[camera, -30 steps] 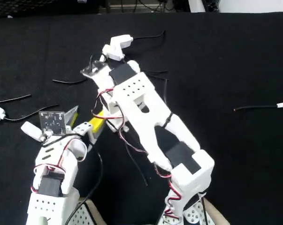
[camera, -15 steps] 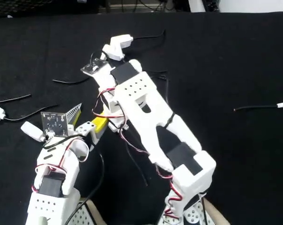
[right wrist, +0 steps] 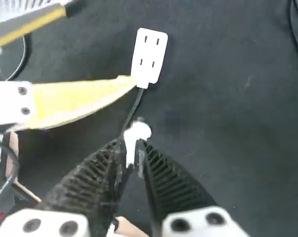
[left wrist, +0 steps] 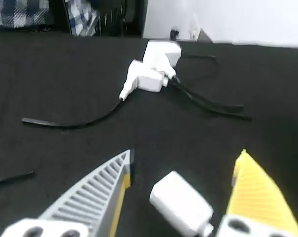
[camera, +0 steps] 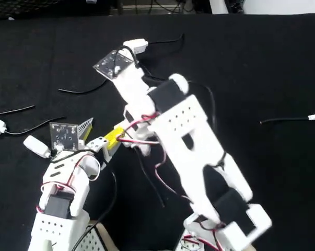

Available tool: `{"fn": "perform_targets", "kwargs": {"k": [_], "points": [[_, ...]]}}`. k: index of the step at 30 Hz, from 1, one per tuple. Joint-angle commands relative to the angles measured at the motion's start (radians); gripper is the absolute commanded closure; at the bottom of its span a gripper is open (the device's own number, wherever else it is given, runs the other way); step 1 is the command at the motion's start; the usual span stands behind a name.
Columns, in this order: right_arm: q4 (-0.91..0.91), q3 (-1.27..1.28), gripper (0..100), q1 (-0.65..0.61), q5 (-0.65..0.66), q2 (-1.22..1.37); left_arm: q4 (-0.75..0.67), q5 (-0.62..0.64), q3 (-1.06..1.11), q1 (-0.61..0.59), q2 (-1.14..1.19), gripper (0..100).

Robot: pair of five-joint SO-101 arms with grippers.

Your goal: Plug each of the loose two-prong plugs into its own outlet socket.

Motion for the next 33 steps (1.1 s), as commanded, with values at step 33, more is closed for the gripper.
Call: {"fn": "perform_targets", "kwargs": {"k": [33], "points": [[-0.624,0.972,88.2,0.19,0.08,-0.447,0.018,-0.144,0.008,-0.22,0.08,67]]}}
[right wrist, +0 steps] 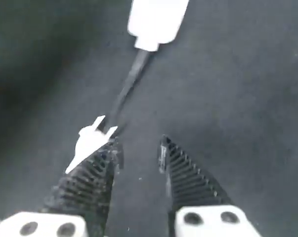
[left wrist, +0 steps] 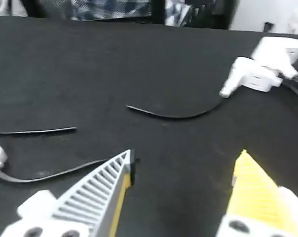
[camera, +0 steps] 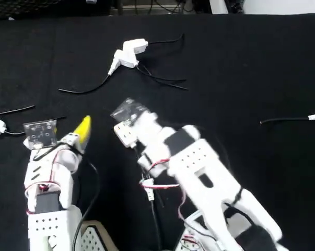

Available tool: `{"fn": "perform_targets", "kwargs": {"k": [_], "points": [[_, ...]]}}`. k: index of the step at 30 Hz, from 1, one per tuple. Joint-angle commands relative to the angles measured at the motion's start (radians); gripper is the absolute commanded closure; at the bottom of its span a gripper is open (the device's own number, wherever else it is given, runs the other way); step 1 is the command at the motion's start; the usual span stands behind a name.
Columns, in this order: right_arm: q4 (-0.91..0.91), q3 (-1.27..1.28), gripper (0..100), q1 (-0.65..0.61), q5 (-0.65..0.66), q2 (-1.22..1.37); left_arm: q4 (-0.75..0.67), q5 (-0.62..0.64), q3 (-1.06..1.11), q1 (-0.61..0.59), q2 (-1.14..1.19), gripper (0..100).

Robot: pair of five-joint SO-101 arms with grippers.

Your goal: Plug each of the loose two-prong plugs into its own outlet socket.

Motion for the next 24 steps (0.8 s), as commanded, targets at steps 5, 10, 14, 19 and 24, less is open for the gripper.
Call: {"fn": "perform_targets", "kwargs": {"k": [5,10,14,19,24], "points": [[-0.267,0.137,88.2,0.41,-0.091,-0.024,0.209,-0.163,-0.031,0.268,-0.006,67],[-0.41,0.197,88.2,0.531,-0.15,0.081,0.318,-0.199,-0.074,0.361,-0.002,67],[-0.512,0.162,88.2,0.589,-0.158,0.24,0.388,-0.198,-0.113,0.409,0.005,67],[-0.422,0.03,88.2,0.6,-0.181,0.38,0.589,-0.408,-0.315,0.446,0.006,67],[-0.411,0.013,88.2,0.601,-0.175,0.4,0.655,-0.686,-0.429,0.444,0.133,67]]}}
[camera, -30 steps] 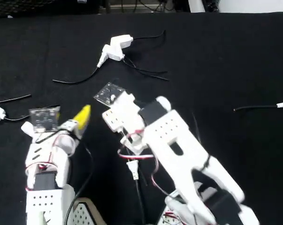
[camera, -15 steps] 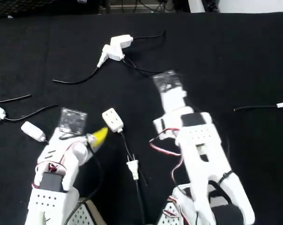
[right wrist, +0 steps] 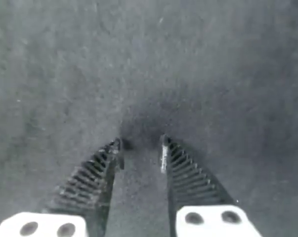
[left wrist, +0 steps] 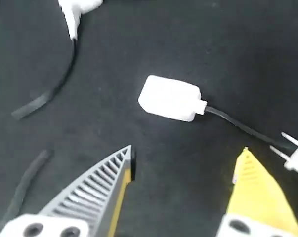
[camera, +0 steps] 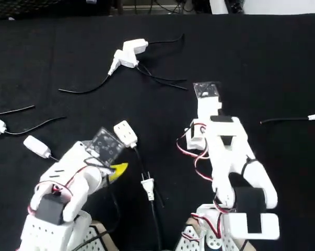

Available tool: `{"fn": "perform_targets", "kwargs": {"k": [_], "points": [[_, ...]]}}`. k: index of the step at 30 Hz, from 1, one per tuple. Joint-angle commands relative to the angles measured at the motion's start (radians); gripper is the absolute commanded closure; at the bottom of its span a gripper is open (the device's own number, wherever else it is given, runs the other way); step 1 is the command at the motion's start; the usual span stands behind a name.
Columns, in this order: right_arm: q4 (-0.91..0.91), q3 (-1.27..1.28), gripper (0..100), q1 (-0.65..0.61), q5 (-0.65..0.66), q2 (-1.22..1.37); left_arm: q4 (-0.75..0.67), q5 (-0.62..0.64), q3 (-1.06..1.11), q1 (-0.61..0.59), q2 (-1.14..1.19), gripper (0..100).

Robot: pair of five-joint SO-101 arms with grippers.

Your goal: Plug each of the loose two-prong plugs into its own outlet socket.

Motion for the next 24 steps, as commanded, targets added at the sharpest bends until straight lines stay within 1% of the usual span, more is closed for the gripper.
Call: {"fn": "perform_targets", "kwargs": {"k": [1,3,4,6,7,8,9,13,15,16,18,20,22,24], "points": [[0.006,-0.056,88.2,0.017,-0.005,0.007,0.023,-0.282,-0.113,0.002,0.167,67],[0.008,-0.056,88.2,0.034,-0.003,0.007,-0.018,-0.373,-0.127,0.001,0.298,67],[0.008,-0.058,88.2,0.046,-0.006,0.007,-0.04,-0.391,-0.15,0.001,0.368,67],[0.003,-0.058,88.2,0.06,-0.034,0.007,-0.069,-0.384,-0.223,0.008,0.522,67],[0.002,-0.058,88.2,0.064,-0.051,0.007,-0.074,-0.353,-0.269,0.012,0.609,67],[0.002,-0.058,88.2,0.064,-0.054,0.007,-0.08,-0.304,-0.323,0.021,0.703,67],[0.0,-0.058,88.2,0.064,-0.054,0.007,-0.084,-0.224,-0.378,0.028,0.796,67],[-0.002,-0.058,88.2,0.057,-0.052,0.01,-0.08,0.203,-0.564,0.09,1.131,67],[-0.008,-0.058,88.2,0.057,-0.052,0.01,-0.089,0.39,-0.599,0.133,1.232,67],[-0.011,-0.058,88.2,0.055,-0.052,0.012,-0.11,0.462,-0.604,0.165,1.266,67],[-0.012,-0.058,88.2,0.055,-0.052,0.013,-0.184,0.574,-0.584,0.232,1.3,67],[-0.012,-0.058,88.2,0.055,-0.052,0.013,-0.253,0.651,-0.552,0.302,1.298,67],[-0.012,-0.058,88.2,0.055,-0.052,0.013,-0.304,0.694,-0.512,0.348,1.278,67],[-0.012,-0.058,88.2,0.055,-0.052,0.013,-0.339,0.713,-0.463,0.357,1.243,67]]}}
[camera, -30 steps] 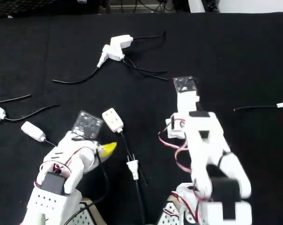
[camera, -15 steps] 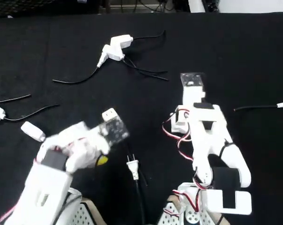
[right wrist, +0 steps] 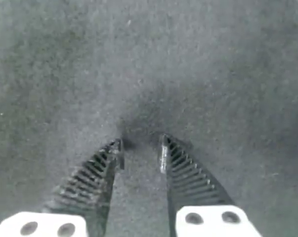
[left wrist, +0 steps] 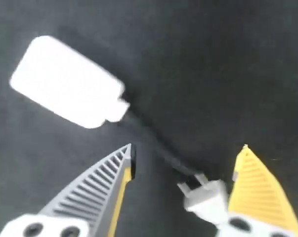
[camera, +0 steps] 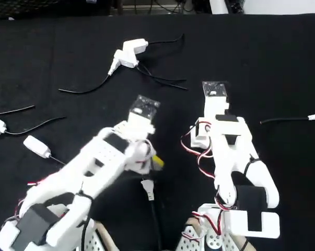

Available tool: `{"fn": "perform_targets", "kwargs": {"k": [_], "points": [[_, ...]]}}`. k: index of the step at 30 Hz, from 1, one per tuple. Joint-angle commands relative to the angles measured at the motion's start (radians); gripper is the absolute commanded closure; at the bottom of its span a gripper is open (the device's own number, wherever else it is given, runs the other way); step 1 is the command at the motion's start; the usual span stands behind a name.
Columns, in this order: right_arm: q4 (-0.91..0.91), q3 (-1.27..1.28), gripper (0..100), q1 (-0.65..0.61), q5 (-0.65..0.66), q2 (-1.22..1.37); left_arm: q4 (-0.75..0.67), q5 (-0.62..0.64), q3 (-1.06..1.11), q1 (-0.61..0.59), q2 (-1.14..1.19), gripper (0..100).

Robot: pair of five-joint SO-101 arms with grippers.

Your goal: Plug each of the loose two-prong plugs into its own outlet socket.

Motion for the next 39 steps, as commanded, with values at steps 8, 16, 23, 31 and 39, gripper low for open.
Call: {"fn": "perform_targets", "kwargs": {"k": [8,16,23,31,39], "points": [[-0.014,-0.047,88.3,-0.021,-0.005,-0.001,-0.135,0.061,0.274,0.042,-0.301,67],[-0.026,-0.047,88.4,-0.023,-0.005,-0.001,-0.118,0.057,0.469,0.045,-0.692,67],[-0.028,-0.047,88.4,-0.025,-0.005,-0.001,0.138,0.029,0.343,-0.021,-0.781,67],[-0.028,-0.047,88.4,-0.025,-0.005,-0.001,0.054,0.167,0.295,-0.183,-0.56,68],[-0.028,-0.047,88.4,-0.025,-0.005,-0.001,-0.106,0.183,0.453,-0.219,-0.695,80]]}}
